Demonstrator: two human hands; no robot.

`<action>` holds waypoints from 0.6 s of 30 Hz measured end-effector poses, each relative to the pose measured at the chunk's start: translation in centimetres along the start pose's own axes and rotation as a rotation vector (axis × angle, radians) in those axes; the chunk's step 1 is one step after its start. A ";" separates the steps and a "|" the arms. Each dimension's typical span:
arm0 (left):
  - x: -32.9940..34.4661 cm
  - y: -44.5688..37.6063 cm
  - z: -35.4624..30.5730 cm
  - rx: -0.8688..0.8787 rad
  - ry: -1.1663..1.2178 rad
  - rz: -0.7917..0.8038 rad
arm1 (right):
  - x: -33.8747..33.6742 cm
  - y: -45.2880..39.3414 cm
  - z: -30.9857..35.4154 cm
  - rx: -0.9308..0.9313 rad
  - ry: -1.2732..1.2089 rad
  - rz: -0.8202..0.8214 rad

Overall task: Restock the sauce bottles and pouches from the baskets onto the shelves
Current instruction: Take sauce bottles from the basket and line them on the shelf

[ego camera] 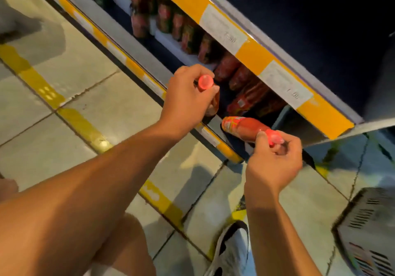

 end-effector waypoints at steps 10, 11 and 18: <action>6.0 -5.9 -1.5 0.098 -0.200 0.174 | 1.9 -4.9 -1.0 -0.087 0.059 0.018; 6.6 -6.6 -1.5 0.093 -0.224 0.202 | 2.3 -5.4 -1.1 -0.084 0.059 0.018; 8.7 -7.2 -0.6 0.127 -0.102 0.350 | 4.2 -7.3 -1.3 -0.106 0.081 0.106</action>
Point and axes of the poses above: each hand's wrist, its own y-axis away from the middle knuckle, its own x-axis out of the palm, z = x × y, the point moved 2 cm from there along -y, towards the middle knuckle, and after that the axes turned 1 degree about -y, right-handed, at the moved point
